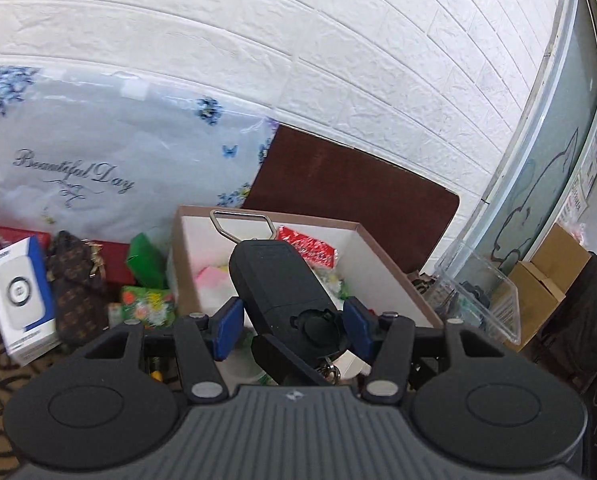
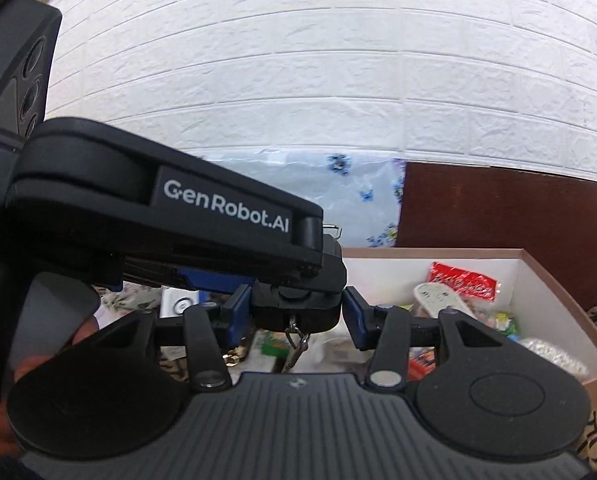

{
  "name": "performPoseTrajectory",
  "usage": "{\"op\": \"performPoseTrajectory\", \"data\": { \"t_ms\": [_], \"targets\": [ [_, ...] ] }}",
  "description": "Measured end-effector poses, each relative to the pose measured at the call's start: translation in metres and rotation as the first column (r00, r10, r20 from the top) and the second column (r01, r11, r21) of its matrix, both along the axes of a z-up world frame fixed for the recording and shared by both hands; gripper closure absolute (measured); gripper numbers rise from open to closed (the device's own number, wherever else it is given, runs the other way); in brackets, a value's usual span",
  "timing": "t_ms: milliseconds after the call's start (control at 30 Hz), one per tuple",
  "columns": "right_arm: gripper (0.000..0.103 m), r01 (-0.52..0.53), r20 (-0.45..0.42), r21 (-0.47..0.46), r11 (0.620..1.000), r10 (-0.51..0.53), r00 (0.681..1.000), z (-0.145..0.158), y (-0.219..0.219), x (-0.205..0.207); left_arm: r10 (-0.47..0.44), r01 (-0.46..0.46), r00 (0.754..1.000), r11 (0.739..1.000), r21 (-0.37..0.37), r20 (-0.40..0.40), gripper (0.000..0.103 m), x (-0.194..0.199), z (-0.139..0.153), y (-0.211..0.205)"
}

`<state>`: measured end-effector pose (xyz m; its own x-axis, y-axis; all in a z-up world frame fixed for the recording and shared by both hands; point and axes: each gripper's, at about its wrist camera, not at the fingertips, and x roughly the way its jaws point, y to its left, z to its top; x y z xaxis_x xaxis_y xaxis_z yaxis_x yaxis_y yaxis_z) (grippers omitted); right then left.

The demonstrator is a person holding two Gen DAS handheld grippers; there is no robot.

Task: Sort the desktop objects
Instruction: 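Lift the key fob and carry it over the cardboard box, then open the left gripper to drop the key fob into the box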

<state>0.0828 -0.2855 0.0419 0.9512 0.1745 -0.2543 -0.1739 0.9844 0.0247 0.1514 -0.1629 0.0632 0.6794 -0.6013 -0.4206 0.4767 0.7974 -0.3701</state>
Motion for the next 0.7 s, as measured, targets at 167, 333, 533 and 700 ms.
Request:
{"op": "performPoseTrajectory", "data": {
  "t_ms": [167,333,533,700],
  "targets": [
    [0.055,0.043,-0.010,0.027,0.999,-0.043,0.999,-0.001,-0.029,0.025,-0.034,0.034,0.999,0.999,-0.004,-0.012,0.045,0.029,-0.005,-0.031],
    [0.055,0.087,-0.039,0.001,0.996,-0.087,0.995,-0.011,-0.058,0.045,-0.099,0.097,0.993,0.995,-0.025,-0.067,0.045,0.054,-0.019,-0.067],
    [0.055,0.158,-0.101,-0.006,0.987,-0.157,0.982,-0.030,-0.101,0.060,-0.171,0.169,0.977,0.985,-0.021,-0.128,0.045,0.078,-0.040,-0.118],
    [0.056,0.231,-0.160,-0.065,0.971,-0.238,0.958,-0.039,-0.125,0.078,-0.236,0.235,0.965,0.972,-0.022,-0.116,0.048,0.091,-0.041,-0.146]
  ]
}}
